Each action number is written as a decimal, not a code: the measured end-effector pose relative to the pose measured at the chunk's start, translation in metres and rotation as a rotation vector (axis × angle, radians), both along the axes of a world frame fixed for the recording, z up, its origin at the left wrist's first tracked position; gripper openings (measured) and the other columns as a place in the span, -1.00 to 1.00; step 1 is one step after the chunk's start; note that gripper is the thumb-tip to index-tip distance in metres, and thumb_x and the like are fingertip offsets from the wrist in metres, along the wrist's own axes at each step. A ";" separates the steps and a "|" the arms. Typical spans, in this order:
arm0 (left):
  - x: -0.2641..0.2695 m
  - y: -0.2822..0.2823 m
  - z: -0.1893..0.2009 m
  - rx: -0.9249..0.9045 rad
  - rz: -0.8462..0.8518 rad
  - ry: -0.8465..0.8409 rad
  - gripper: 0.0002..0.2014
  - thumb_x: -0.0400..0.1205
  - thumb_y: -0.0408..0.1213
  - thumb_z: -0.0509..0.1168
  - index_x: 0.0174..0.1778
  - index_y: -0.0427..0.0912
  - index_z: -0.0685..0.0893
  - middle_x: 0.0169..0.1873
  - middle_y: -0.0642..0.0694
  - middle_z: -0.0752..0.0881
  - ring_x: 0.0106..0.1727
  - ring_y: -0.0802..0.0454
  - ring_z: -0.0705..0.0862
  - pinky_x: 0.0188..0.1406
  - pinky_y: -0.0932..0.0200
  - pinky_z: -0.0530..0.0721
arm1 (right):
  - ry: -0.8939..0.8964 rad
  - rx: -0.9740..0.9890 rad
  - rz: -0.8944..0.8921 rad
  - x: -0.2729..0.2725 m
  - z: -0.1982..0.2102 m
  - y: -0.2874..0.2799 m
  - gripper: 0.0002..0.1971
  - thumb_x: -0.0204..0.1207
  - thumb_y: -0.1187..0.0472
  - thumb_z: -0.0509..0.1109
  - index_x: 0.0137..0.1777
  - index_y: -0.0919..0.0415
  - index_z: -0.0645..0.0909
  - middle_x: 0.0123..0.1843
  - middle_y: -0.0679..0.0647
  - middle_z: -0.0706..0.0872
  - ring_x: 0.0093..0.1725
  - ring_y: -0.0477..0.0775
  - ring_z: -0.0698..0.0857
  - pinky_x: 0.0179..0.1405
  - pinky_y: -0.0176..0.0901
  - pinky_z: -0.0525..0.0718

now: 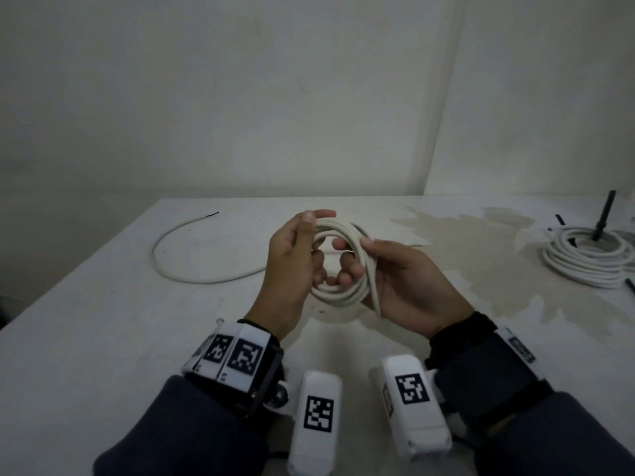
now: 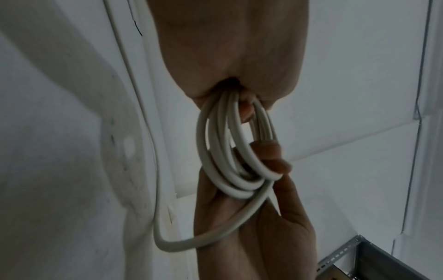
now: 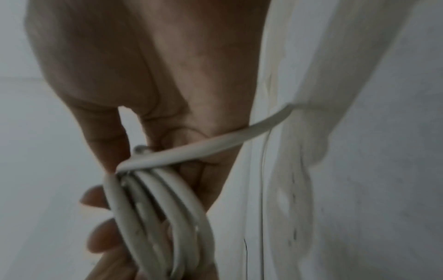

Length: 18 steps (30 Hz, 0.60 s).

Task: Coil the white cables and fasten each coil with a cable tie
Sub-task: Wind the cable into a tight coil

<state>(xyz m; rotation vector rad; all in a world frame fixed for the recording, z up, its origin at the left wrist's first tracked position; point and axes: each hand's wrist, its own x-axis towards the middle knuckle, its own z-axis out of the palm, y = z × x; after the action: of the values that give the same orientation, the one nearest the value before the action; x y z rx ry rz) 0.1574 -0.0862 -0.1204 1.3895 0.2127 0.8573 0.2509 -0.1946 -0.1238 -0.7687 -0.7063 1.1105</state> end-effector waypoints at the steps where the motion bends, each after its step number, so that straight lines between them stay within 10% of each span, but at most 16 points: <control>1: 0.001 0.001 -0.001 -0.001 0.023 0.007 -0.70 0.79 -0.20 0.02 -0.06 -0.12 0.65 -0.32 -0.22 0.44 -0.55 0.10 0.24 -0.68 0.32 0.29 | 0.021 0.003 -0.012 -0.002 0.000 0.002 -0.70 0.55 0.17 0.16 -0.05 0.33 0.68 -0.46 0.06 0.56 -0.40 0.02 0.62 -0.12 -0.15 0.60; 12: 0.008 0.000 -0.006 -0.123 -0.054 0.430 -0.58 0.74 0.08 0.02 0.04 -0.22 0.56 -0.24 -0.15 0.62 -0.33 0.01 0.59 -0.30 0.15 0.65 | 0.320 0.102 -0.296 0.008 0.004 0.005 -0.66 0.71 0.08 0.07 -0.18 0.27 0.51 -0.62 -0.09 0.31 -0.64 -0.15 0.30 -0.23 -0.25 0.45; 18: 0.004 -0.002 -0.010 -0.286 -0.476 0.841 0.16 0.38 0.60 -0.29 -0.01 -0.50 0.70 -0.21 -0.41 0.79 -0.35 -0.13 0.79 -0.41 0.18 0.72 | 0.432 0.241 -0.301 0.008 0.006 0.003 -0.63 0.73 0.07 0.03 -0.18 0.25 0.51 -0.61 -0.11 0.34 -0.63 -0.16 0.33 -0.23 -0.31 0.50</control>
<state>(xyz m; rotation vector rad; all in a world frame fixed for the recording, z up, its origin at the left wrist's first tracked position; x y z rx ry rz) 0.1610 -0.0885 -0.1304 1.3751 0.5906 -0.1825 0.2589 -0.1911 -0.1179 -0.3922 -0.3348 0.8574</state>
